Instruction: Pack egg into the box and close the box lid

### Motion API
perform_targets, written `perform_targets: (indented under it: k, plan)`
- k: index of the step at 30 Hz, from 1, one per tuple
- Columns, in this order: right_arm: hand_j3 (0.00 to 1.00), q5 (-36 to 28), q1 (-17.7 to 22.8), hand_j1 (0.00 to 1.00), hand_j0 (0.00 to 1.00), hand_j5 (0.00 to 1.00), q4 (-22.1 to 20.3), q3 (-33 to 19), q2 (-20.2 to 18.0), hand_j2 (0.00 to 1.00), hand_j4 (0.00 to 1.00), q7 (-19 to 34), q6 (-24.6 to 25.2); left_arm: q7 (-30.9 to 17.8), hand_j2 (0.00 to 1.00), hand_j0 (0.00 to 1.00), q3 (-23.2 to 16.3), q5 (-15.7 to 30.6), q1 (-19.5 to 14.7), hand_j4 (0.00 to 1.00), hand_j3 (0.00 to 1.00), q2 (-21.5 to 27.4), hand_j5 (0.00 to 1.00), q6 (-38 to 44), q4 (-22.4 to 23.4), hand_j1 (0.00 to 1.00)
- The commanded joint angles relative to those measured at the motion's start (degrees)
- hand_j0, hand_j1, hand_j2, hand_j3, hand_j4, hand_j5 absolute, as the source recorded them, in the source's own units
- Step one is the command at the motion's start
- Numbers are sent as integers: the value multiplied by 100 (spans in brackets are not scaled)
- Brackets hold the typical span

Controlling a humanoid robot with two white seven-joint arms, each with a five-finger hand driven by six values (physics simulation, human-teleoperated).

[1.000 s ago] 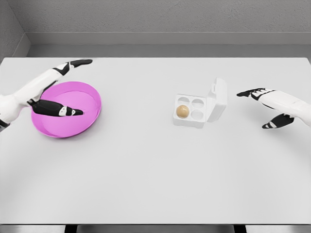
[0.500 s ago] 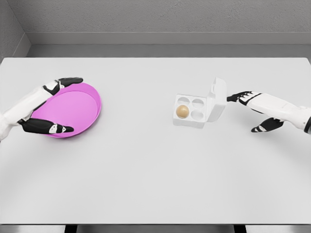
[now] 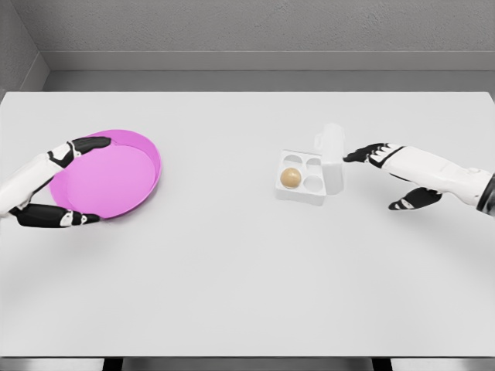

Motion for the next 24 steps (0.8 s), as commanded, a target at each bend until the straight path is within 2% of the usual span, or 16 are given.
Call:
perform_targets:
  k: [1,4,7,10,14,16,18,22,24]
  plan:
    - [100,-37,0,100,100,100,-118,-4,19,100,100,-8,7,2,100,100,68,50,0,100,100,0,100,10,87,100]
    - [100,-28,0,100,100,100,-329,5,37,100,100,-8,7,2,100,100,103,50,-9,100,100,0,100,10,87,100]
    - [100,-28,-61,100,100,100,-346,5,89,100,100,-8,7,2,100,100,129,50,-9,100,100,0,100,10,87,100]
    - [100,-11,-395,100,100,100,-337,409,283,100,100,-8,15,2,100,100,138,50,-9,100,100,0,100,10,87,100]
    - [100,-11,-439,100,100,100,-338,453,292,100,100,-8,15,2,100,100,147,50,-9,100,100,9,100,10,131,100]
    - [100,-55,-439,100,100,100,-338,243,195,100,100,-17,15,2,100,100,182,50,-18,100,100,9,100,10,131,100]
    - [100,-63,-369,100,100,100,-355,-276,-68,100,100,-17,-2,2,100,100,252,42,0,100,100,9,100,10,131,100]
    - [100,-63,-272,100,100,100,-355,-382,-227,100,100,-8,-46,2,100,100,314,42,0,100,100,9,100,10,148,100]
    - [100,-63,-62,100,100,100,-338,-574,-306,100,100,-8,-283,2,100,100,323,42,0,100,100,9,100,10,157,100]
